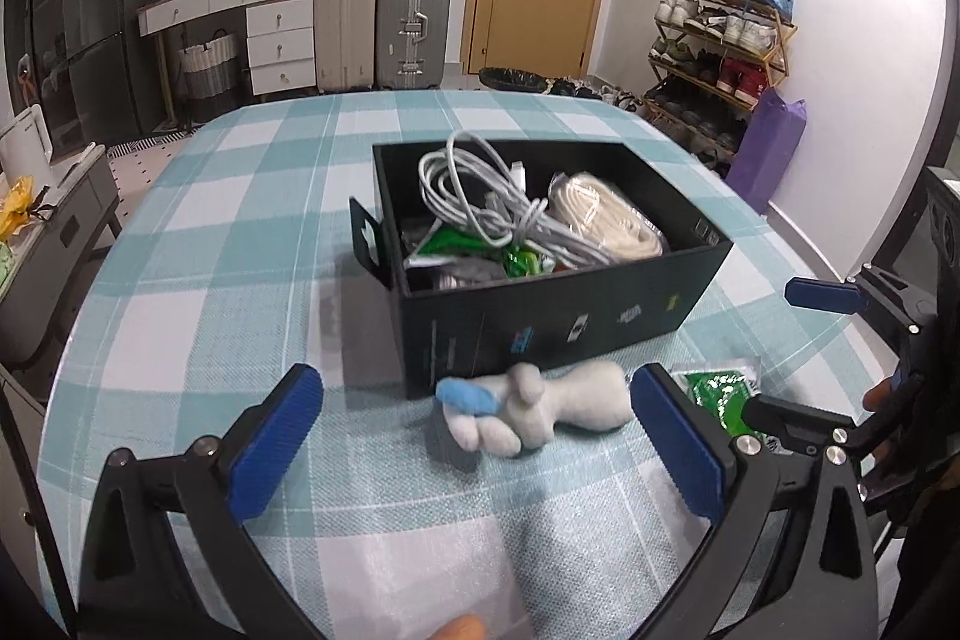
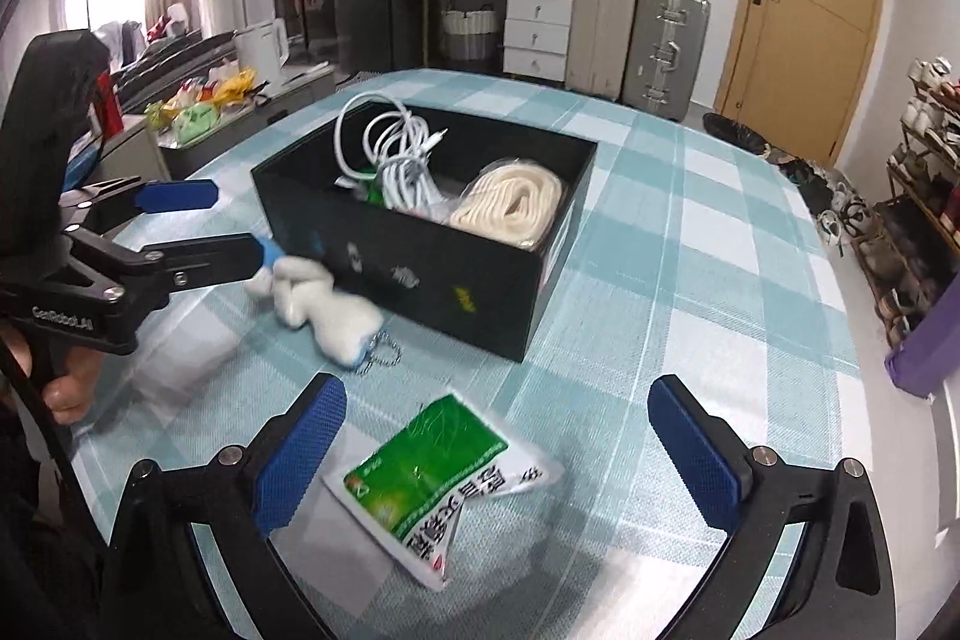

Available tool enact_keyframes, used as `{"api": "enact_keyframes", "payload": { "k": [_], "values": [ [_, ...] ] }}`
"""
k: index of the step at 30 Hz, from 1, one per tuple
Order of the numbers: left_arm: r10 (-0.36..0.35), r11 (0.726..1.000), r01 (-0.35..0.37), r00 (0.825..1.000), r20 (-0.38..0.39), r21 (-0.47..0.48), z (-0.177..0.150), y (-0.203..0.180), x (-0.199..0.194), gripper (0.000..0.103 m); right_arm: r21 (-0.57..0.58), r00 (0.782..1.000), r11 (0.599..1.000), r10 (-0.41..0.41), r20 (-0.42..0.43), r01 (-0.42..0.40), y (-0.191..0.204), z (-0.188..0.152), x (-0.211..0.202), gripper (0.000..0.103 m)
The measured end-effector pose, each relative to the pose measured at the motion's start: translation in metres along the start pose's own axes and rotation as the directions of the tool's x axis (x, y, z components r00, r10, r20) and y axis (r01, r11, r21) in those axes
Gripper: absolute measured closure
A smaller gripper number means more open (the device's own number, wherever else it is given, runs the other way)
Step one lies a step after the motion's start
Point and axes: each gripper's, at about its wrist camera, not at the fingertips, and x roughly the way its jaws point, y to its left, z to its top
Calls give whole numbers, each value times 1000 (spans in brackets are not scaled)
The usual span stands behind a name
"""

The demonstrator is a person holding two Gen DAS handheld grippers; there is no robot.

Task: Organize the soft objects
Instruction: 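Reach and grasp the green medicine sachet packet with the right tool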

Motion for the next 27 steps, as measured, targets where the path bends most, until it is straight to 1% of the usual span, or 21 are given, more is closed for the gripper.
{"api": "enact_keyframes", "payload": {
  "k": [5, 8, 12, 16, 19, 25, 27],
  "values": [
    [-11, 1000, 12, 1000, -19, 5, -8, -2, 5, 0, -40, 999, 999, 22, -43, -24, 5, -7, 5, 1],
    [-17, 1000, 17, 1000, -26, -2, -10, -1, 6, 0, -42, 997, 999, 28, -66, -31, 4, -9, 8, 1],
    [-21, 1000, 21, 999, -30, -4, -11, 0, 8, 0, -21, 996, 999, 25, -88, -27, 2, -9, 16, 1],
    [-20, 1000, 20, 999, -41, -4, -14, 1, 10, 0, 43, 992, 998, 39, -119, -35, 1, -9, 28, 1],
    [-20, 1000, 20, 999, -42, -1, -15, -1, 10, 0, 57, 990, 998, 36, -133, -29, 6, -8, 35, 1],
    [-23, 1000, 22, 999, -46, -6, -16, 0, 10, 0, 58, 986, 998, -14, -167, 24, 11, -8, 46, 1],
    [-24, 1000, 23, 999, -48, -6, -16, 1, 11, 0, 69, 985, 997, -7, -172, 20, 7, -10, 47, 1]
  ]
}}
